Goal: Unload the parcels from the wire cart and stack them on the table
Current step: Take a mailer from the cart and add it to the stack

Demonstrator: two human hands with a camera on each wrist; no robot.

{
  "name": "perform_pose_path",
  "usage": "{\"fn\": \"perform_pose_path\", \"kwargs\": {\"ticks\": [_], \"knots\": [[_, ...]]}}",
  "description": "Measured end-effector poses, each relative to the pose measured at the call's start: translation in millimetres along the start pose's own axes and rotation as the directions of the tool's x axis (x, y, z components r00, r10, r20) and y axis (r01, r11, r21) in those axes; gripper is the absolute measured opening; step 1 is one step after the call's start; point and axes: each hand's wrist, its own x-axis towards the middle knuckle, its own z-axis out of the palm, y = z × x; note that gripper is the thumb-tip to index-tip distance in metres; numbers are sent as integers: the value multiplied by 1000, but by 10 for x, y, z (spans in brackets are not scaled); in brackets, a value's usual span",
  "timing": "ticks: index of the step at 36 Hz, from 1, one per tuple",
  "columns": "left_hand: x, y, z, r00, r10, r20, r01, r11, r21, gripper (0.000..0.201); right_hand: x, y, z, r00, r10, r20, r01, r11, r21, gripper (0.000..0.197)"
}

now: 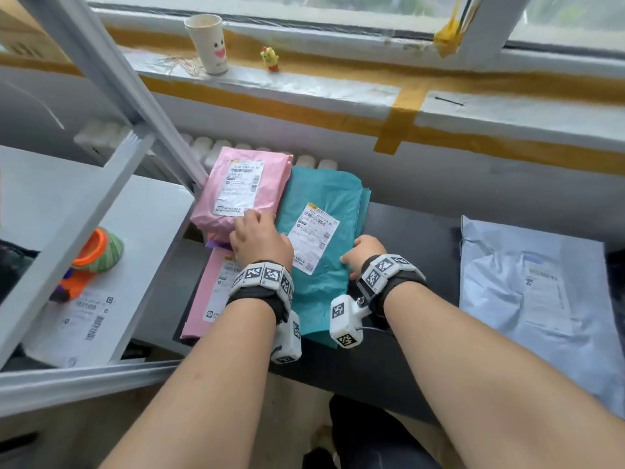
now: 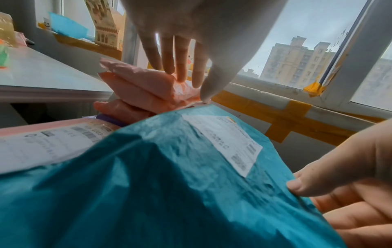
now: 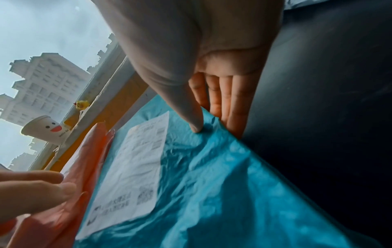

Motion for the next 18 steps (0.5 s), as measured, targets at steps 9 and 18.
{"fn": "perform_pose_path", "kwargs": {"ticks": [9, 18], "knots": [[-26, 10, -20, 1000, 26, 12, -26, 1000, 8, 33, -88, -74, -59, 1000, -9, -4, 9, 989, -149, 13], [-246, 72, -88, 990, 132, 46, -130, 990, -56, 37, -355, -26, -270, 994, -68, -90, 55, 988, -144, 17]]}}
